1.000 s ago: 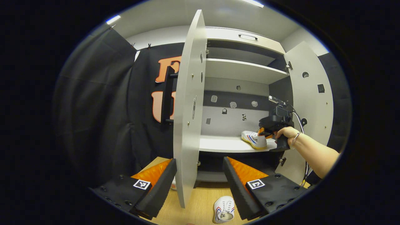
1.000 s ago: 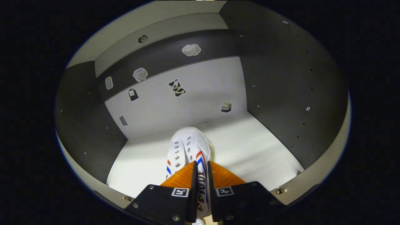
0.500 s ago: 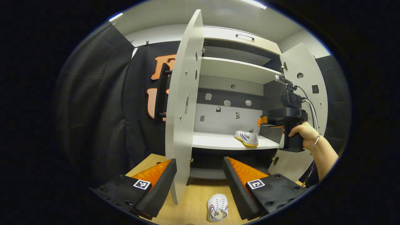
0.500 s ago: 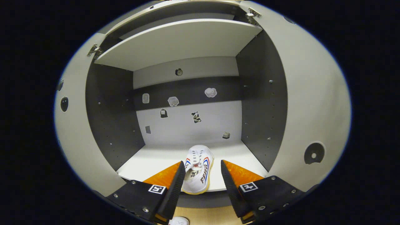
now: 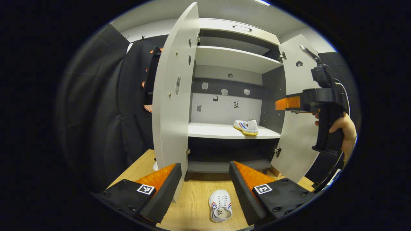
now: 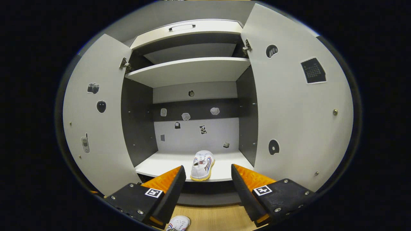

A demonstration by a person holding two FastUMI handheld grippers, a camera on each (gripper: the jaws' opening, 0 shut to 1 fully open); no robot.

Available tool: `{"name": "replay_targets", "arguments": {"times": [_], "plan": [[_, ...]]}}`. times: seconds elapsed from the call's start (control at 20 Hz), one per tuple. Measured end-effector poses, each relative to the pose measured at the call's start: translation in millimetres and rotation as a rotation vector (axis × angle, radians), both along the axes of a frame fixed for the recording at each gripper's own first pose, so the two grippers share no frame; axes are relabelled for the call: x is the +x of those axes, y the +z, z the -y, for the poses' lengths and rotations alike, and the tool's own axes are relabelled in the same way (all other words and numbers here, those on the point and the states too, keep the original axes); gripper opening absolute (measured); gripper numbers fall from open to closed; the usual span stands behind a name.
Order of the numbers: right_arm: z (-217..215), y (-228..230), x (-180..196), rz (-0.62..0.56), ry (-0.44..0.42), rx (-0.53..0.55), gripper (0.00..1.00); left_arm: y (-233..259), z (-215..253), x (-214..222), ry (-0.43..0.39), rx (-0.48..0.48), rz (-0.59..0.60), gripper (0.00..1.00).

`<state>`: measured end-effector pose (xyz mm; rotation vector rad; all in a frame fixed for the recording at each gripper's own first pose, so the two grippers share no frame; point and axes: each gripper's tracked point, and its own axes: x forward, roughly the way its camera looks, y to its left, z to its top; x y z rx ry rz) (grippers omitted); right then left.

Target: Grab one shoe with the right hand and put it into the shoe cabinet, grab the other shoe with the left hand and put it into the shoe cabinet; then close the right door with the right hand and the left door with the left hand.

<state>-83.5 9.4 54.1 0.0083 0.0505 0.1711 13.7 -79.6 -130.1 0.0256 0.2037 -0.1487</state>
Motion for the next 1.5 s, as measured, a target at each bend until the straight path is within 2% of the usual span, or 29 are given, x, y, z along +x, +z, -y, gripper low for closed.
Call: {"name": "replay_targets", "arguments": {"times": [0.15, 0.3, 0.55, 0.8, 0.95, 1.1, 1.3, 1.4, 1.45, 1.5], "plan": [[16.2, -6.1, -20.8, 0.003, -0.012, -0.009, 0.91, -42.5, 12.9, 1.5, -0.031, -0.024, -0.075, 0.96], [40.5, -11.1, -36.9, 0.019, -0.059, -0.041, 0.92, -99.8, 20.5, -3.2, -0.044, -0.041, -0.200, 0.96], [61.3, -19.5, -55.7, 0.021, -0.092, -0.061, 0.92, -201.3, 14.0, 6.1, -0.039, 0.029, -0.379, 0.97], [74.7, -35.9, -69.1, -0.007, -0.109, -0.070, 0.92, -282.2, 2.9, 2.8, -0.027, 0.098, -0.539, 0.97], [81.1, -43.6, -73.6, -0.027, -0.118, -0.064, 0.92, -309.6, 3.1, 6.1, -0.028, 0.072, -0.606, 0.99], [85.2, -51.7, -78.0, -0.048, -0.120, -0.056, 0.92, -323.2, 7.9, 7.8, -0.039, 0.037, -0.667, 0.97], [89.2, -60.8, -78.1, -0.073, -0.120, -0.059, 0.93, -349.5, 17.3, 2.7, -0.073, 0.042, -0.772, 0.98], [90.1, -59.9, -78.6, -0.074, -0.122, -0.057, 0.93, -342.9, 16.8, 9.7, -0.078, 0.058, -0.747, 1.00], [90.9, -60.3, -78.0, -0.075, -0.124, -0.053, 0.93, -345.1, 20.2, 6.6, -0.094, 0.057, -0.753, 0.89], [90.8, -61.4, -78.4, -0.078, -0.125, -0.049, 0.93, -346.0, 28.4, 4.5, -0.114, 0.034, -0.755, 0.92]]}}
